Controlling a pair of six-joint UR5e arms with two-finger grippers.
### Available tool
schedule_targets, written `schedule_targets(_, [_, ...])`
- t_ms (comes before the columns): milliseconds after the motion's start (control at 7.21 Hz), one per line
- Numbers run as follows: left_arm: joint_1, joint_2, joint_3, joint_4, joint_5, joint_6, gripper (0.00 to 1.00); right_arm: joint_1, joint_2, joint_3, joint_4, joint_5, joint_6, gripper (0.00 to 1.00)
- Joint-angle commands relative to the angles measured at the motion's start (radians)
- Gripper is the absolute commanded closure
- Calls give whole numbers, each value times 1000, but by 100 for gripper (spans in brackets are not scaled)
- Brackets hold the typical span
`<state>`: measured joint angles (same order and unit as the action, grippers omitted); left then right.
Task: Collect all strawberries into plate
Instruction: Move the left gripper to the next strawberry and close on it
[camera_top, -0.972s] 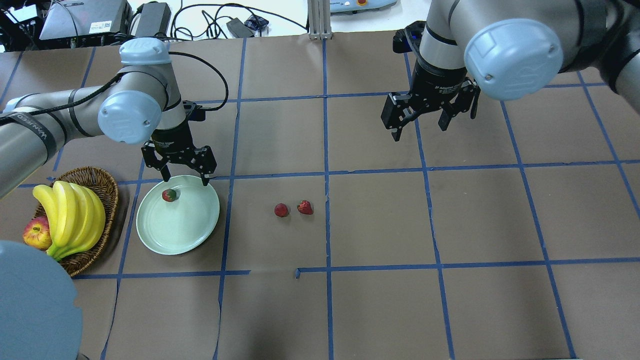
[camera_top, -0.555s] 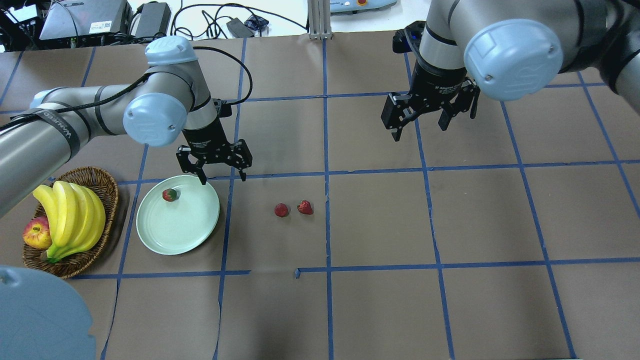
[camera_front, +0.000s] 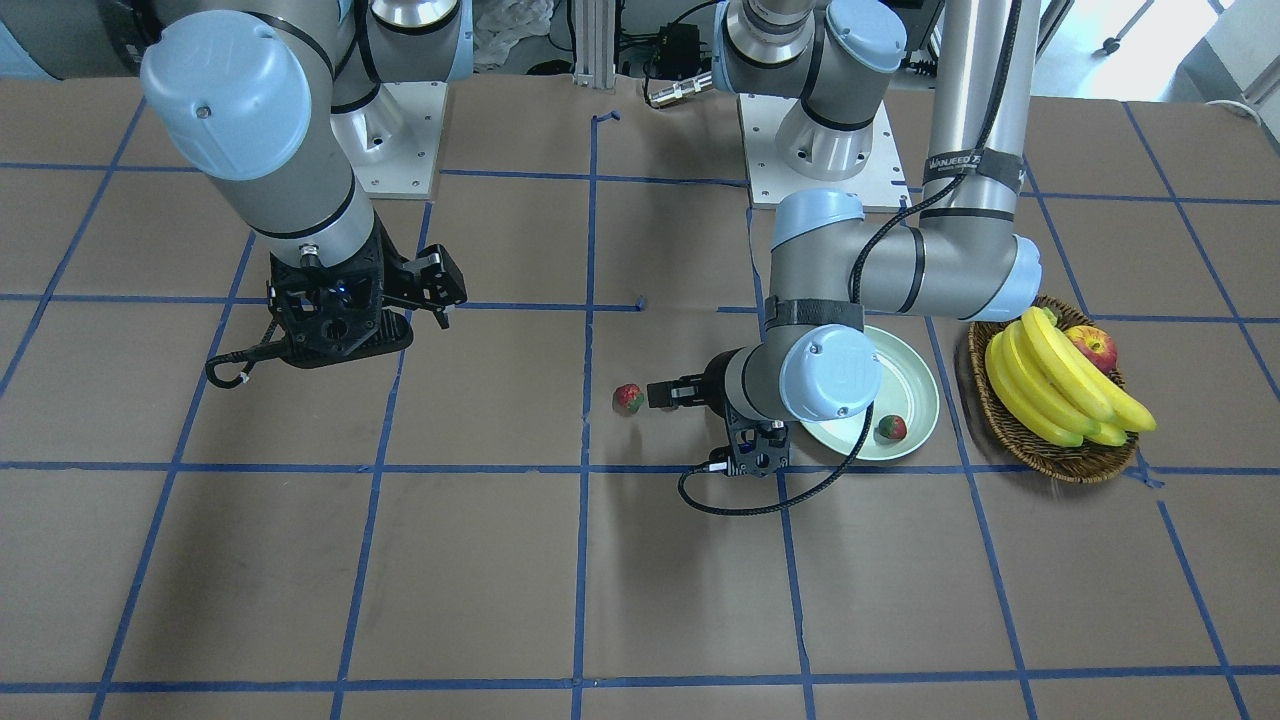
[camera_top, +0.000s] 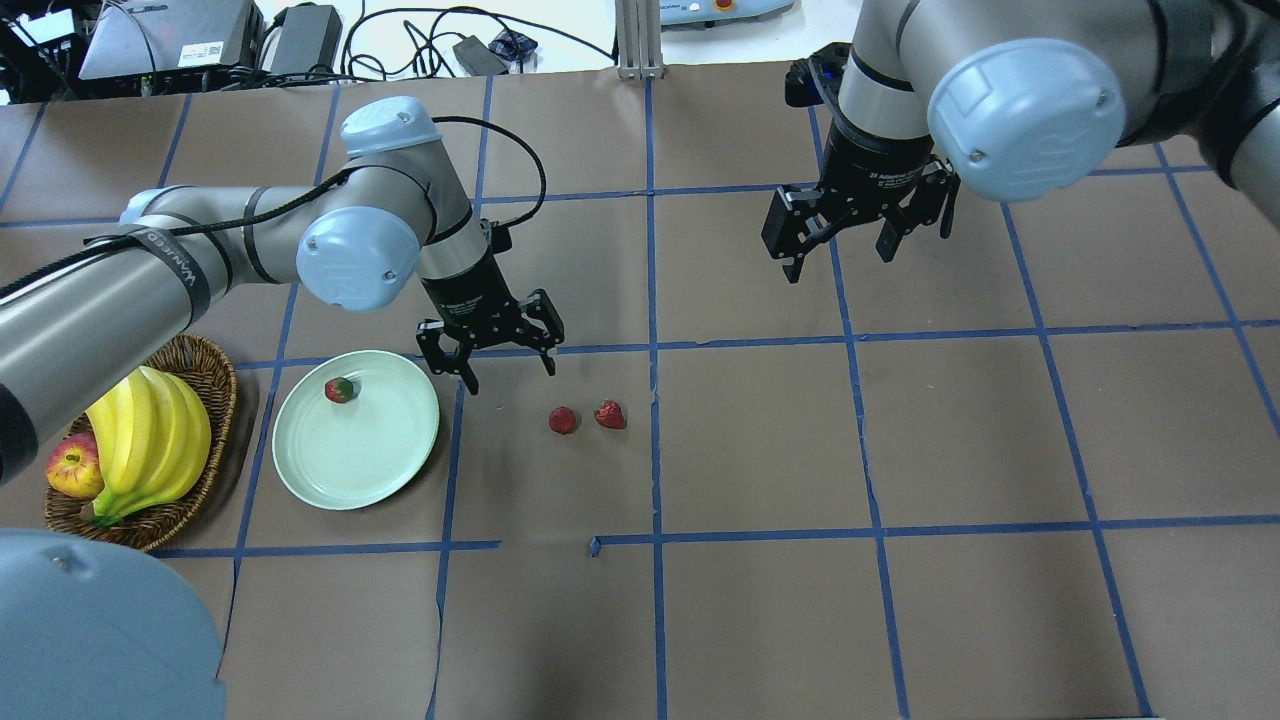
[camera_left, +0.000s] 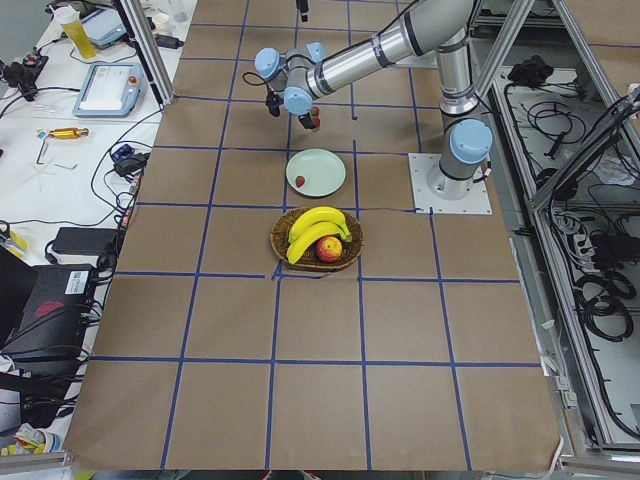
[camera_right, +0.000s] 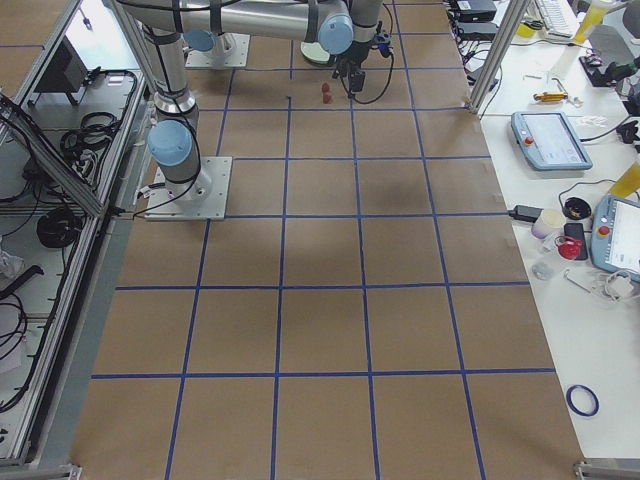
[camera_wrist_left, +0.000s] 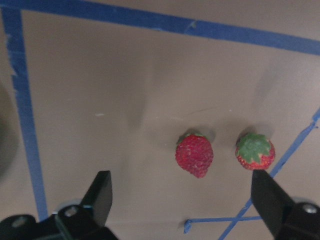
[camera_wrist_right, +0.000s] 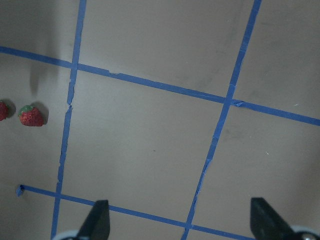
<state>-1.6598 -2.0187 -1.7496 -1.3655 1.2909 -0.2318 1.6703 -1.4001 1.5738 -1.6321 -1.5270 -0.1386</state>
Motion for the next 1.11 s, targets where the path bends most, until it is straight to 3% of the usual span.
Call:
schedule_targets(0, [-17,-38,-14,2,-13,-4,15,0,1,0,0,-2,-3,0])
schedule_targets(278, [-17,-55,-16,2,-9,-4,44,0,1,0,0,-1,-4,0])
schedule_targets(416, [-17,-61,-16,2,-9,-1,85,0,1,2,0,1,-4,0])
schedule_targets(555, [-17,-61,-15,2,-9,0,100,0,1,5,0,-1,-6,0])
schedule_targets(694, [-17,-57,-10,3,-2,2,100,0,1,8,0,-2,-6,0])
schedule_targets(972, [-17,-17,63,-4,156,14,100,0,0,8,0,-4,-4,0])
